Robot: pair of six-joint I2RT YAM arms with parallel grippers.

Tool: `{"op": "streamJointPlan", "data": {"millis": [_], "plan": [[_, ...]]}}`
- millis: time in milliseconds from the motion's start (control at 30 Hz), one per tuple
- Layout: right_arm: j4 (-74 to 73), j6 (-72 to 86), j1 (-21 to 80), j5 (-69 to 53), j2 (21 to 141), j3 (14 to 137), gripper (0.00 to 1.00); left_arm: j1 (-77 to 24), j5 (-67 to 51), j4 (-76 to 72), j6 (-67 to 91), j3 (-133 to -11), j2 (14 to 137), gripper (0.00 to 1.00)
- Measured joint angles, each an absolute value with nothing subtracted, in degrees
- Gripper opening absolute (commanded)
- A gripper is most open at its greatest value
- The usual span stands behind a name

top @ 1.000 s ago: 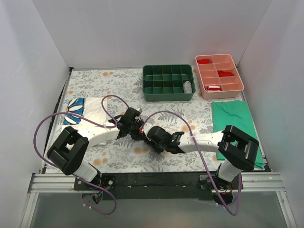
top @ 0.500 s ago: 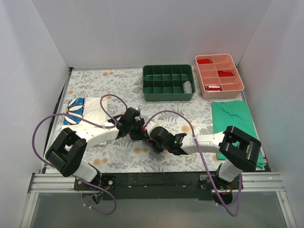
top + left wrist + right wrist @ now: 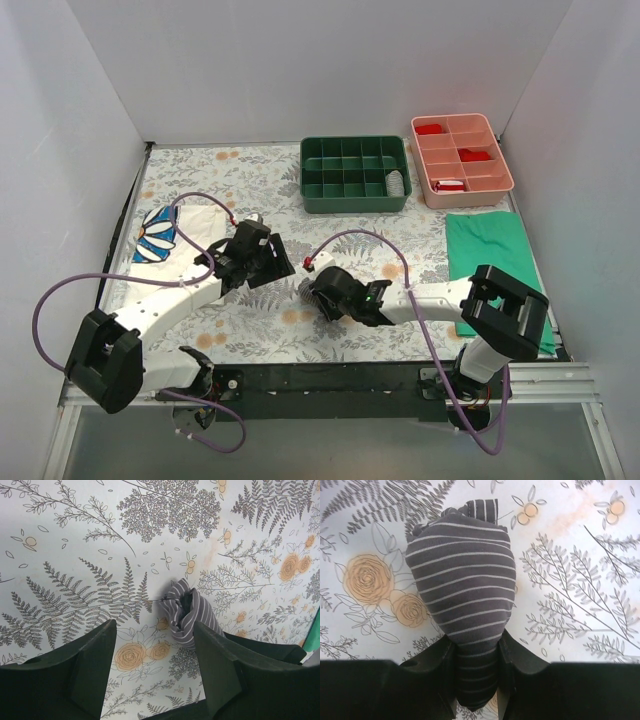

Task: Roll the underwear
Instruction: Pick up the underwear from the center of the board.

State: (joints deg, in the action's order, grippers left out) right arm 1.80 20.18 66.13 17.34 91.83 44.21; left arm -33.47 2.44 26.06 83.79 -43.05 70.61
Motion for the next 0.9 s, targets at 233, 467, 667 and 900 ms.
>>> {"op": "streamJointPlan", "data": {"millis": [233, 467, 667, 900], "plan": [[-8.6, 22.3, 66.1, 22.1, 90.8, 46.9, 0.01, -33.5, 2.8, 27.0, 83.8, -43.0, 69.6, 0.6], [-16.6, 22.9, 64.8, 25.6, 89.5, 48.1, 0.01, -33.5, 2.5, 27.0, 83.8, -43.0, 69.6, 0.57], [-22.2, 22.9, 62.7, 27.3, 88.5, 49.7, 0.01, -33.5, 2.0, 26.9, 83.8, -42.8, 69.6, 0.56], [-25.6, 22.3, 59.2, 28.3, 86.3, 52.4, 0.01, -33.5, 0.8, 26.3, 83.6, -42.3, 69.9, 0.54]]}}
